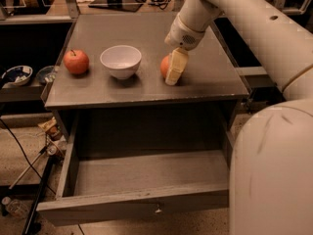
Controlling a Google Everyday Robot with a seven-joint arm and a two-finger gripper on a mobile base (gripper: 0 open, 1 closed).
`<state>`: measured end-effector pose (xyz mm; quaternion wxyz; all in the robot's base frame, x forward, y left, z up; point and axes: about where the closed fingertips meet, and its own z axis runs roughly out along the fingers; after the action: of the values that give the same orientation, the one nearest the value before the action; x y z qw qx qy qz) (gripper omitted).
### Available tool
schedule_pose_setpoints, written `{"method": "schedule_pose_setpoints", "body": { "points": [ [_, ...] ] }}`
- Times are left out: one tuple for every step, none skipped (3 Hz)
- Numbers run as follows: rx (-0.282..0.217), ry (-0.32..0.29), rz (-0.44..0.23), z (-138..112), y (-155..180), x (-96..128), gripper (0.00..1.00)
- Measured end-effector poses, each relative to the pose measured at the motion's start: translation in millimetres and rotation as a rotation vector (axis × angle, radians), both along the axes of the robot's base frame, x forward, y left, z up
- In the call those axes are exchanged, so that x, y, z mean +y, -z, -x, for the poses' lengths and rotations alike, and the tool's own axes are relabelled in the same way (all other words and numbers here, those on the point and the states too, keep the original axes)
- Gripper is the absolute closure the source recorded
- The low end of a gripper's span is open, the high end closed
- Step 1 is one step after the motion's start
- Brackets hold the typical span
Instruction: Place orange into top drawer
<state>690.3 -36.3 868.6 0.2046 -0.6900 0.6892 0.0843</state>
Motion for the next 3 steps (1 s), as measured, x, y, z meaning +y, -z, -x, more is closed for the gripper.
{"method": "schedule_pose_setpoints", "body": {
  "points": [
    [0.018, -0.003, -0.006, 2.5, 8.0, 0.1, 0.00],
    [0.035, 0.005, -0.008, 5.6, 17.0, -3.2, 0.00],
    [0.036, 0.014, -0.013, 8.2, 21.2, -5.7, 0.00]
  ]
}}
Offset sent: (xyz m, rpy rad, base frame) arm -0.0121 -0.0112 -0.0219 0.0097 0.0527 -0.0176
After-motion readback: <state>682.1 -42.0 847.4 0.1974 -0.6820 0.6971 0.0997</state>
